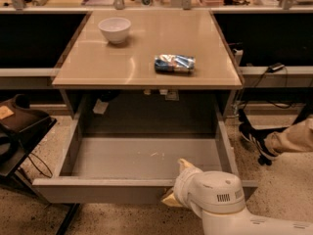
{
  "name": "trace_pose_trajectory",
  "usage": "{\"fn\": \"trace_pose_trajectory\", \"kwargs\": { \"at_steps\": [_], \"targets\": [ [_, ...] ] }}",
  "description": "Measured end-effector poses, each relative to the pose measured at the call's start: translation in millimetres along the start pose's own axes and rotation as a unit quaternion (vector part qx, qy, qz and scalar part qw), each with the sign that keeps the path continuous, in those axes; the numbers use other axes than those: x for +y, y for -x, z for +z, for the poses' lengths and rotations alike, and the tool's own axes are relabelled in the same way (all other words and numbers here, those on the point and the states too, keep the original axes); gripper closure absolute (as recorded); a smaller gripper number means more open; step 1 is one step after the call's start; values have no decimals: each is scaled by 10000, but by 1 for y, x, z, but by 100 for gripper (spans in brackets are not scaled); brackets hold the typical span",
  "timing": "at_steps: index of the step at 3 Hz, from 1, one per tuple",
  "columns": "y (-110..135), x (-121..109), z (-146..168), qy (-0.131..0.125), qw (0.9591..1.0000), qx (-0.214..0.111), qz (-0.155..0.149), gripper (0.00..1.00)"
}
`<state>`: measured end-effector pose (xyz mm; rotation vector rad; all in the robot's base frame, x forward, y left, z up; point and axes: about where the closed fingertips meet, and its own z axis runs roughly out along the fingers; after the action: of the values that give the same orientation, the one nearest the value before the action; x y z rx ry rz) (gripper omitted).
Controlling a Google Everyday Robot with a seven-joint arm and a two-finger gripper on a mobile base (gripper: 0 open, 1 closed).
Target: Open top drawer
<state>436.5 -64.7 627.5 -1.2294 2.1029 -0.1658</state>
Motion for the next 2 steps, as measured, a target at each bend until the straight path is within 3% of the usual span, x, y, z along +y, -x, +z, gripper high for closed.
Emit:
{"fn": "trace_pose_trajectory", "kwargs": {
  "at_steps": [2],
  "targets": [
    [-2,5,-4,11,10000,17,35,100]
  ]
}}
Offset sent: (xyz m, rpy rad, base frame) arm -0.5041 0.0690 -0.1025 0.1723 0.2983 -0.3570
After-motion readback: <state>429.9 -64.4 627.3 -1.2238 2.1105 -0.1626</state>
